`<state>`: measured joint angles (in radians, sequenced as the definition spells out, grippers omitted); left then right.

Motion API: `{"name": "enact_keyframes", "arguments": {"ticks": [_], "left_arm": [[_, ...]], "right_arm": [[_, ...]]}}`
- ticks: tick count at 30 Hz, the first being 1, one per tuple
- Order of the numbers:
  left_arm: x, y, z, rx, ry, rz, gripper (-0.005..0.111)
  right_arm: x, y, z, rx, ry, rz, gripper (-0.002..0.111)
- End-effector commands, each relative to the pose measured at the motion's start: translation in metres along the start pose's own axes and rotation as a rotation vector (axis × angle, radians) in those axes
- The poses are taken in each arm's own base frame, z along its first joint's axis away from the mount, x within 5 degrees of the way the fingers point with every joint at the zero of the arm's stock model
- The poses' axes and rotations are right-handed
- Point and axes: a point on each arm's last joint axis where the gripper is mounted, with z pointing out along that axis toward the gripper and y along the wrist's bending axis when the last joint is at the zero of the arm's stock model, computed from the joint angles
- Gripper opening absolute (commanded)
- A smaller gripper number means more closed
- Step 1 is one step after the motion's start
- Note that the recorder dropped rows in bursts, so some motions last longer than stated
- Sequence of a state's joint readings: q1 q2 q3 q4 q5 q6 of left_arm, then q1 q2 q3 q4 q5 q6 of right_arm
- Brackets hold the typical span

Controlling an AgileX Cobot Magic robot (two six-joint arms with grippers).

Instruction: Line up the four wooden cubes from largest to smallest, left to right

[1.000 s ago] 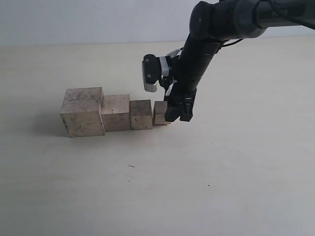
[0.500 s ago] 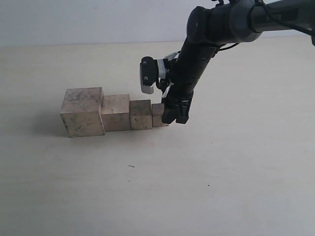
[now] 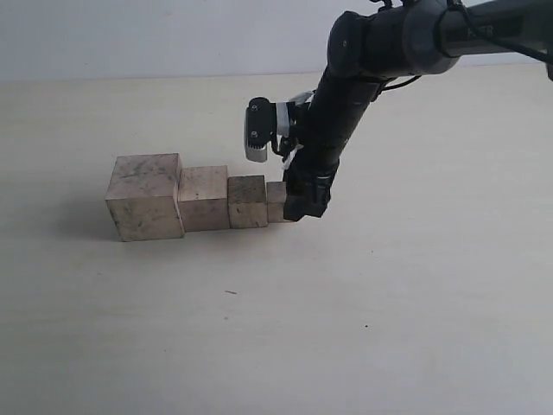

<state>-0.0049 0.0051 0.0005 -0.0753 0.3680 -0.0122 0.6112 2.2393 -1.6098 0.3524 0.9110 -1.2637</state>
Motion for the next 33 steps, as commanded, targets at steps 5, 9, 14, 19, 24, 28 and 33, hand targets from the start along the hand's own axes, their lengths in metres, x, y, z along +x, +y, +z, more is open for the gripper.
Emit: {"name": "enact_keyframes", "arguments": {"ticks": [5,9,14,19,24,28,33], "left_arm": [[-0.001,-0.001,0.000,0.008,-0.016,-0.004,0.000],[-0.001,-0.001,0.000,0.008,-0.016,-0.004,0.000],[-0.001,-0.001,0.000,0.008,-0.016,-0.004,0.000],[-0.001,-0.001,0.000,0.008,-0.016,-0.004,0.000],[-0.001,-0.001,0.000,0.008,-0.016,-0.004,0.000],[-0.001,-0.001,0.000,0.008,-0.016,-0.004,0.000],[-0.001,-0.001,0.000,0.008,-0.016,-0.004,0.000]], "right_arm": [[-0.005,0.000,-0.032,0.076,0.014,0.061,0.062],[0.003,-0.001,-0.049,0.142,0.124,0.193,0.062],[0.009,-0.005,-0.049,0.205,0.165,0.326,0.062],[0.013,-0.011,-0.027,0.204,0.165,0.328,0.062],[0.016,-0.014,-0.011,0.198,0.168,0.331,0.062],[0.014,-0.013,-0.003,0.164,0.132,0.375,0.062],[0.009,-0.011,-0.001,0.137,0.077,0.410,0.062]]}}
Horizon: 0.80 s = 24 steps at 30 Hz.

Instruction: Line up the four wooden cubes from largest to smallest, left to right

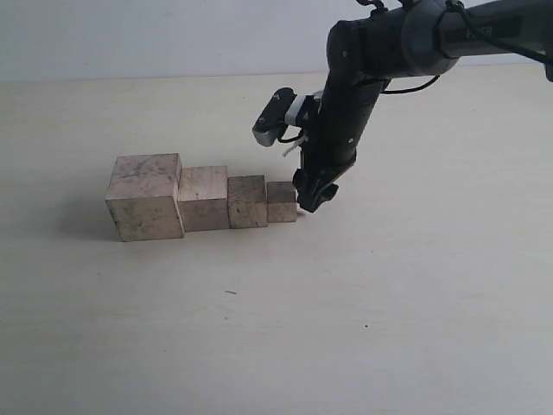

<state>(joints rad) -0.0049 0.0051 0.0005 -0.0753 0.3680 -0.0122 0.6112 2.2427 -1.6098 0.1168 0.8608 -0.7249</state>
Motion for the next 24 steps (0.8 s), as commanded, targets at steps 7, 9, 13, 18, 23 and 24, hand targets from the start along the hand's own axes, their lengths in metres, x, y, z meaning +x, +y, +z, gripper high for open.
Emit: {"name": "enact_keyframes", "arguments": {"ticks": [7,9,13,18,23,24], "left_arm": [[-0.0013,-0.0005,-0.0004,0.008,-0.016,-0.004,0.000],[-0.0013,-0.0005,-0.0004,0.008,-0.016,-0.004,0.000],[-0.0013,-0.0005,-0.0004,0.008,-0.016,-0.004,0.000],[-0.0013,-0.0005,-0.0004,0.008,-0.016,-0.004,0.000],[-0.0013,-0.0005,-0.0004,0.008,-0.016,-0.004,0.000],[-0.0013,-0.0005,-0.0004,0.008,-0.016,-0.004,0.000]], "right_arm": [[-0.0047,0.0014,-0.0017,-0.021,-0.048,0.029,0.062],[-0.0041,0.0020,-0.0016,-0.028,-0.041,0.032,0.062],[-0.0029,0.0032,-0.0016,-0.040,-0.027,0.032,0.062],[-0.0030,0.0032,-0.0025,-0.039,-0.029,0.032,0.062],[-0.0046,0.0022,-0.0073,-0.023,-0.045,0.030,0.062],[-0.0047,0.0020,-0.0072,-0.022,-0.047,0.030,0.062]]}}
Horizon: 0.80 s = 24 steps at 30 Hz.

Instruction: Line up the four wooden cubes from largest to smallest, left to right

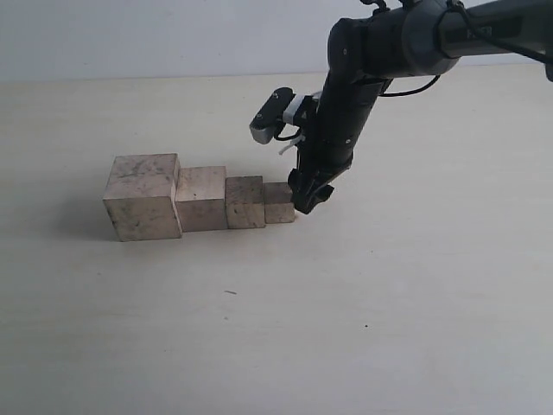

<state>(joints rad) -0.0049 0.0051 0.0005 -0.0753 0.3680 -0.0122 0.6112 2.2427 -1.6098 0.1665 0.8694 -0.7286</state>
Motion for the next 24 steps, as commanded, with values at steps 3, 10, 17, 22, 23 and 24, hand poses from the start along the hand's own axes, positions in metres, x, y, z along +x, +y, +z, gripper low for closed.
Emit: {"name": "enact_keyframes", "arguments": {"ticks": [3,10,17,22,23,24], "left_arm": [[-0.001,-0.001,0.000,0.008,-0.016,-0.004,0.000],[-0.001,-0.001,0.000,0.008,-0.016,-0.004,0.000],[-0.001,-0.001,0.000,0.008,-0.016,-0.004,0.000],[-0.001,-0.001,0.000,0.008,-0.016,-0.004,0.000],[-0.001,-0.001,0.000,0.008,-0.016,-0.004,0.000],[-0.001,-0.001,0.000,0.008,-0.016,-0.004,0.000]], "right_arm": [[-0.003,-0.001,-0.007,0.013,-0.030,0.001,0.062],[-0.003,-0.002,-0.007,0.022,-0.026,-0.005,0.062],[0.000,-0.004,-0.014,0.061,0.012,0.014,0.062],[0.004,-0.007,-0.029,0.121,0.047,0.063,0.062],[0.005,-0.008,-0.033,0.133,0.054,0.084,0.062],[0.005,-0.008,-0.039,0.152,0.059,0.112,0.062]]}}
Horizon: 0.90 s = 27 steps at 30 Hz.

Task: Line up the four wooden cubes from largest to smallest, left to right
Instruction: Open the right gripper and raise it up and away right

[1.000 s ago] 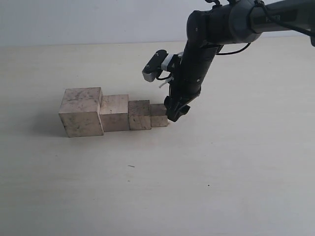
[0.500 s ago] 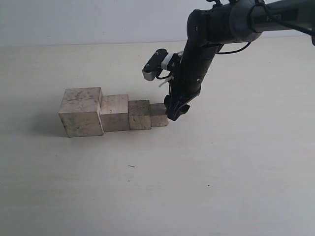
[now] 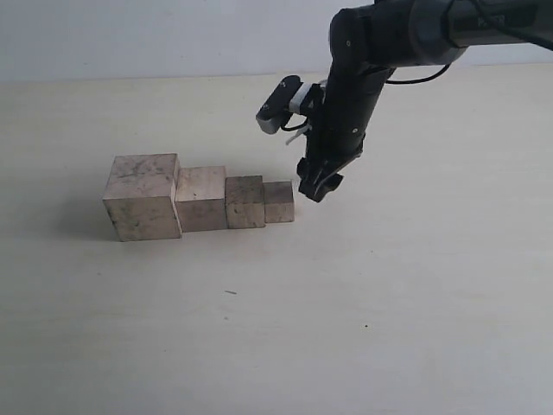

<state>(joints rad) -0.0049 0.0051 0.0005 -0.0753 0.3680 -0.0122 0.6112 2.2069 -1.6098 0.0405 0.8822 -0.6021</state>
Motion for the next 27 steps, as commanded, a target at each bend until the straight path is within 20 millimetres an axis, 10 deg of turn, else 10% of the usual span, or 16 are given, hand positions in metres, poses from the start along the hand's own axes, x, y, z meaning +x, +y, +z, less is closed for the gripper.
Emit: {"name": "enact_keyframes", "arguments": {"ticks": [1,11,17,27], "left_arm": [[-0.001,-0.001,0.000,0.008,-0.016,-0.004,0.000],[-0.001,-0.001,0.000,0.008,-0.016,-0.004,0.000],[-0.001,-0.001,0.000,0.008,-0.016,-0.004,0.000],[-0.001,-0.001,0.000,0.008,-0.016,-0.004,0.000]], "right_arm": [[0.004,-0.005,-0.028,0.076,0.024,0.108,0.061],[-0.001,0.014,-0.071,-0.100,-0.056,0.531,0.002],[-0.007,0.024,-0.089,-0.116,-0.189,0.604,0.000],[0.036,0.090,-0.119,-0.114,-0.410,0.703,0.000]]}}
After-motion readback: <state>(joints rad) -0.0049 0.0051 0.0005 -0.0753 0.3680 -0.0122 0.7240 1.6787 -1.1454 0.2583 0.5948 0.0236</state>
